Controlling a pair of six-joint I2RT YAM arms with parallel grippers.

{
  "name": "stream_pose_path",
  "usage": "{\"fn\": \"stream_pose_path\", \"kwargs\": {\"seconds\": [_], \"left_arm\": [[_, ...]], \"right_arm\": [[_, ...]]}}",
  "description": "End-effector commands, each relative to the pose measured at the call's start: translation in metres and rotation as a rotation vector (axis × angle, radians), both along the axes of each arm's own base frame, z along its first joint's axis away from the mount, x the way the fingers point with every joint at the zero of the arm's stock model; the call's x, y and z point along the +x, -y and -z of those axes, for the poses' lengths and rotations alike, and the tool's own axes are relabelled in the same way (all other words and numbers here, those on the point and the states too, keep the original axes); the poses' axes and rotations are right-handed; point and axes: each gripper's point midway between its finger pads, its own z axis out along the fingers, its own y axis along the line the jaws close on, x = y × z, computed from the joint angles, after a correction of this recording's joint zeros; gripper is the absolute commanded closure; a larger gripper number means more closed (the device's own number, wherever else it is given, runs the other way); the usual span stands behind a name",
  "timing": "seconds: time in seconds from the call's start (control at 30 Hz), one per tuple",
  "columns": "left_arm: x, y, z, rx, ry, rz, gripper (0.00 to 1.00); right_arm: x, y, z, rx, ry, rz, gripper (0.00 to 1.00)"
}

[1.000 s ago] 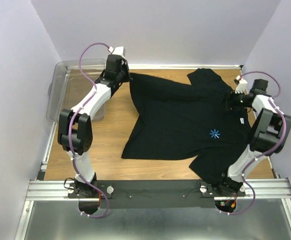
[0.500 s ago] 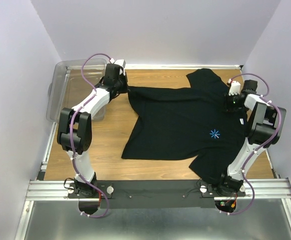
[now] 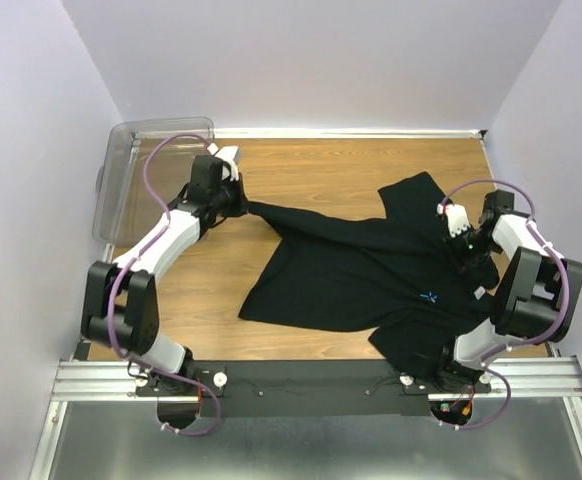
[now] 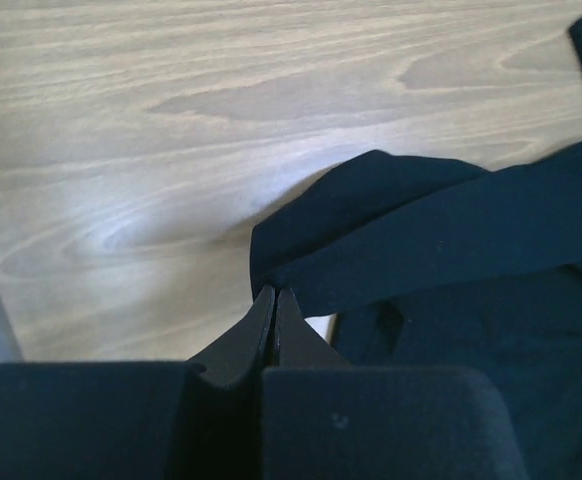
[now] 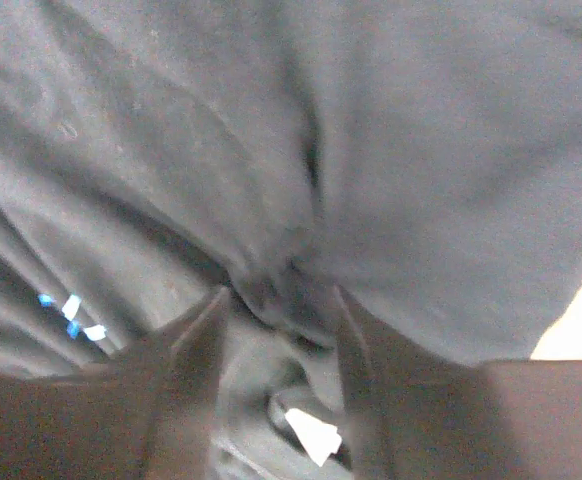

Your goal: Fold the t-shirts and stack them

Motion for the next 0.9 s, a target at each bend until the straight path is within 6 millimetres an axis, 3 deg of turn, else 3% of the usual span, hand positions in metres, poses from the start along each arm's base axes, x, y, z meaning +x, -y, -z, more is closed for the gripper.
{"fn": "stream_pose_path", "kwargs": {"seconds": [0.0, 0.03, 0.07, 0.13, 0.17, 0.23, 0.27, 0.3, 0.43, 0.5, 0.57, 0.6, 0.67, 0.87], "left_arm": [[-0.019, -0.004, -0.009, -0.018, 0.026, 0.031, 1.0], [-0.021, -0.004, -0.009, -0.017, 0.026, 0.039, 1.0], [-0.022, -0.005, -0.007, -0.012, 0.024, 0.041, 1.0], [-0.024, -0.006, -0.001, -0.003, 0.017, 0.047, 1.0], [-0.025, -0.007, 0.004, 0.0, 0.007, 0.047, 1.0], [-0.025, -0.006, 0.007, -0.001, 0.008, 0.056, 1.0], [-0.025, -0.005, 0.008, 0.002, 0.009, 0.06, 1.0], [-0.025, -0.006, 0.009, 0.004, 0.008, 0.061, 1.0], [-0.026, -0.007, 0.009, -0.001, 0.019, 0.072, 1.0], [-0.027, -0.007, 0.013, -0.005, 0.012, 0.079, 1.0], [-0.029, -0.007, 0.015, -0.01, 0.007, 0.088, 1.0], [-0.029, -0.007, 0.016, -0.006, 0.006, 0.089, 1.0], [-0.03, -0.008, 0.018, -0.005, 0.002, 0.092, 1.0], [-0.027, -0.011, 0.018, -0.01, 0.002, 0.098, 1.0]], "right_arm": [[0.038, -0.001, -0.057, 0.075, 0.149, 0.046, 0.4], [0.057, -0.008, -0.061, 0.153, 0.178, 0.099, 0.35], [0.087, -0.005, -0.084, 0.177, 0.258, 0.12, 0.35], [0.128, -0.012, -0.094, 0.306, 0.311, 0.196, 0.35], [0.157, -0.009, -0.088, 0.359, 0.302, 0.225, 0.35], [0.19, -0.021, -0.082, 0.504, 0.262, 0.277, 0.35], [0.202, -0.023, -0.047, 0.542, 0.184, 0.311, 0.35], [0.232, -0.027, -0.063, 0.546, 0.234, 0.293, 0.35], [0.293, -0.041, -0.044, 0.491, 0.27, 0.305, 0.34], [0.312, -0.046, -0.038, 0.47, 0.285, 0.326, 0.34], [0.335, -0.04, -0.029, 0.443, 0.316, 0.375, 0.34], [0.34, -0.04, -0.016, 0.437, 0.309, 0.392, 0.34], [0.353, -0.036, -0.017, 0.434, 0.338, 0.42, 0.34], [0.355, -0.049, 0.018, 0.458, 0.286, 0.405, 0.34]]}}
